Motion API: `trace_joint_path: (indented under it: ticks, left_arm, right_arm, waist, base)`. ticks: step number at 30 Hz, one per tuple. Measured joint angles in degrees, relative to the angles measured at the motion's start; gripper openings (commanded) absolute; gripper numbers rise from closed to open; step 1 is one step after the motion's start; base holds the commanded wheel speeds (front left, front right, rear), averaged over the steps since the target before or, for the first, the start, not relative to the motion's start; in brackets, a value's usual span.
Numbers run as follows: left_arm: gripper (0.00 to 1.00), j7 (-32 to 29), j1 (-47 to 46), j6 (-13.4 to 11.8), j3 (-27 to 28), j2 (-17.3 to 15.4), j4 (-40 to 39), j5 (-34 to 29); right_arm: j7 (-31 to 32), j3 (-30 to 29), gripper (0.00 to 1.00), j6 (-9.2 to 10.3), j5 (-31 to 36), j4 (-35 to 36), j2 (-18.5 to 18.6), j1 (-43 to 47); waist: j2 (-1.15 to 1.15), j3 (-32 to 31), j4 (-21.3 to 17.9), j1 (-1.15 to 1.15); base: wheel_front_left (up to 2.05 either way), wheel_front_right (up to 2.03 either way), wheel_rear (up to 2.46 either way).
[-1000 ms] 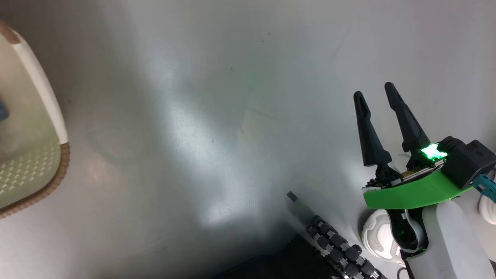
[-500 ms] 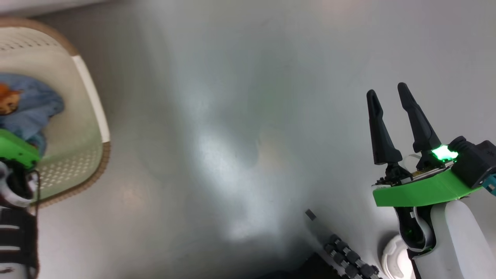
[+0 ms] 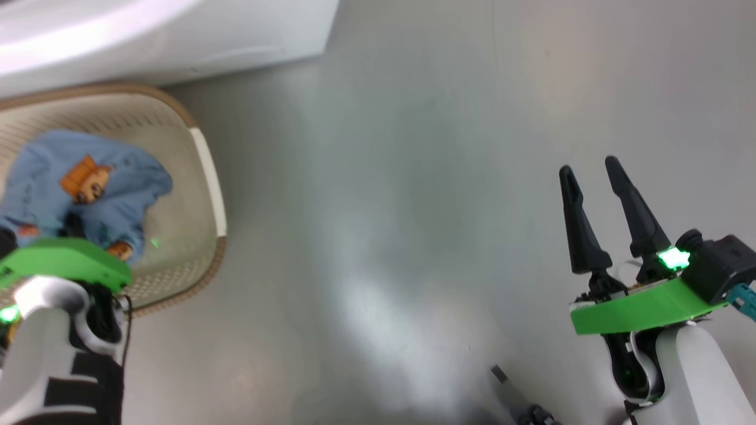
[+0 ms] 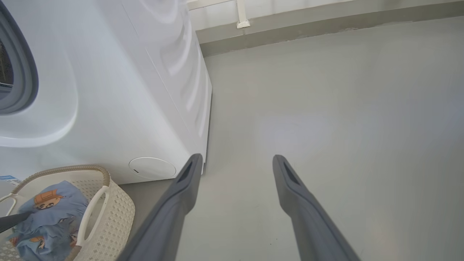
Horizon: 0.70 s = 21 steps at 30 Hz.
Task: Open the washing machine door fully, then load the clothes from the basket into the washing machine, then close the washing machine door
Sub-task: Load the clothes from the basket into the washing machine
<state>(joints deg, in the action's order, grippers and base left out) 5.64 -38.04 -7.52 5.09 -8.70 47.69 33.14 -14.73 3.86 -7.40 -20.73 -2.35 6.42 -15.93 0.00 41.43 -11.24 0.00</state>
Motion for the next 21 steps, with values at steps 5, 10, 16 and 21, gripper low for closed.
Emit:
trace_joint_path:
  ticks: [5,10,16,21]
  left_arm:
    - [0.00,2.3,2.3,2.1,-0.4,1.1,2.0,0.5]
    - [0.00,5.2,3.2,4.3,-0.6,2.3,2.4,1.0]
    - [0.00,7.5,6.8,7.0,-1.0,3.8,1.4,1.4]
    - [0.00,8.3,10.3,8.4,-2.0,4.9,-0.7,1.3]
  right_arm:
    - [0.0,0.0,1.00,0.00,0.5,-0.1,0.5,1.7]
    - [0.0,-0.5,1.00,0.00,0.6,-0.2,0.7,3.4]
    - [0.0,-0.8,1.00,0.00,1.0,-0.5,0.7,5.3]
    - [0.0,-1.2,1.00,0.00,2.3,-0.7,0.7,6.9]
  waist:
    - [0.00,-4.4,1.1,0.00]
    - [0.00,-8.2,2.4,0.00]
    - [0.00,-12.2,3.9,0.00]
    - [0.00,-15.2,4.8,0.00]
  base:
    - [0.00,0.00,0.00]
    - [0.00,0.00,0.00]
    - [0.00,0.00,0.00]
    - [0.00,0.00,0.00]
